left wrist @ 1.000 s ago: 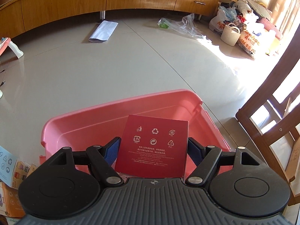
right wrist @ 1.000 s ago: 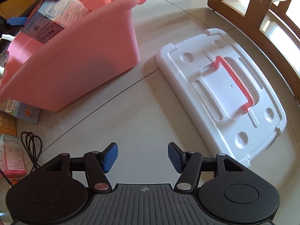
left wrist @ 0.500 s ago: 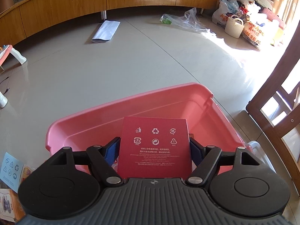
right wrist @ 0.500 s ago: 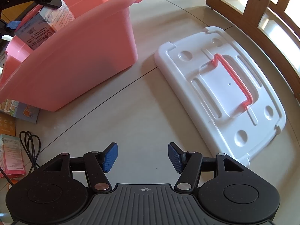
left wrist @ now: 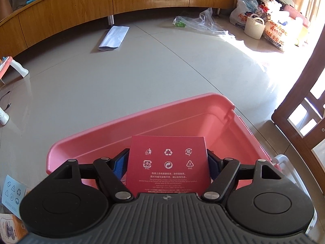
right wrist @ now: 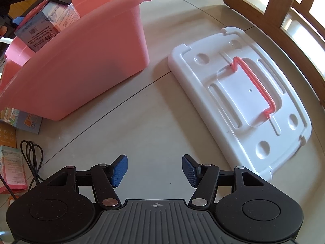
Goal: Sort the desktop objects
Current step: 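Carry the red box over the pink bin and lower it inside, then open the left gripper to release the red box in the bin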
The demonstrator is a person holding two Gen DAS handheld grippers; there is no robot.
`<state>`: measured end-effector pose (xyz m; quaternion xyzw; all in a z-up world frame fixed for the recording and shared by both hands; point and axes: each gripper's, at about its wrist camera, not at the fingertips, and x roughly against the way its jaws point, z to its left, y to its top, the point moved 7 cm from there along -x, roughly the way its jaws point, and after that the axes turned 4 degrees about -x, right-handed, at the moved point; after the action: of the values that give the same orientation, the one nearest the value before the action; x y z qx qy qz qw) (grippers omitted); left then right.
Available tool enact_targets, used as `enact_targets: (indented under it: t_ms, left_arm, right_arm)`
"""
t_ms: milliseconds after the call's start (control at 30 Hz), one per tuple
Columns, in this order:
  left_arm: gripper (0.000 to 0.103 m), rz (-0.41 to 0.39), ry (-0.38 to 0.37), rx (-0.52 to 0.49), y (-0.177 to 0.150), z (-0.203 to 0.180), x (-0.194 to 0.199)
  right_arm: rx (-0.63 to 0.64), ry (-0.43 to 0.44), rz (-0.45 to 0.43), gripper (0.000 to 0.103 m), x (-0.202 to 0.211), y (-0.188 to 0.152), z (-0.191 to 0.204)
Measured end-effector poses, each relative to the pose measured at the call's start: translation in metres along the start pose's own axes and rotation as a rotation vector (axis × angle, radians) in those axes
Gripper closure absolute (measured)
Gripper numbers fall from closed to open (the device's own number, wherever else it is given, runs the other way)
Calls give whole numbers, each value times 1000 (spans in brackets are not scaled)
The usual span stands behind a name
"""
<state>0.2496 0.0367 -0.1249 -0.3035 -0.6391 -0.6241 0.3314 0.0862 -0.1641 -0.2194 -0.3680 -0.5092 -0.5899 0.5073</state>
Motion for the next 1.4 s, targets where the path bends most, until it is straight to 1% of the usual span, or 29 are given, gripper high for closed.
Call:
enact_targets:
  t_ms: [167, 267, 367, 433, 467, 533, 633, 733, 867, 967, 1167, 1267, 1367, 1400]
  left_arm:
    - [31, -26, -2, 0, 6, -1, 3]
    - [31, -88, 5, 9, 15, -1, 10]
    - [31, -177, -28, 6, 22, -4, 19]
    - [31, -201, -46, -6, 20, -6, 20]
    - [31, -194, -53, -11, 17, -7, 18]
    - [31, -143, -47, -30, 6, -7, 10]
    - [31, -121, -28, -63, -7, -6, 8]
    - [31, -106, -26, -89, -11, -10, 13]
    - [31, -51, -22, -131, -17, -14, 18]
    - [31, -13, -25, -113, -24, -12, 22]
    - [31, 69, -25, -109, -44, -7, 28]
    - [30, 100, -3, -105, -54, -2, 31]
    - [30, 189, 7, -114, -68, 4, 27]
    - [30, 190, 16, -111, -71, 7, 27]
  right_arm:
    - [-8, 0, -1, 47, -1, 0, 2]
    - [-11, 1, -5, 47, 0, 0, 2]
    - [-12, 2, -6, 47, 0, 0, 3]
    - [-13, 1, -6, 47, 0, 0, 3]
    - [-13, 0, -6, 47, 0, -1, 3]
    - [-14, -1, -8, 47, 0, 0, 3]
    - [-16, 0, -12, 47, 2, 1, 4]
    - [-17, 4, -13, 47, 2, 2, 5]
    - [-17, 10, -14, 47, 2, 3, 8]
    - [-8, 16, -21, 47, 4, 4, 12]
    - [-9, 17, -36, 47, 10, 5, 14]
    - [-7, 19, -42, 47, 13, 6, 16]
    - [0, 22, -49, 47, 17, 7, 19]
    - [2, 23, -50, 47, 18, 7, 20]
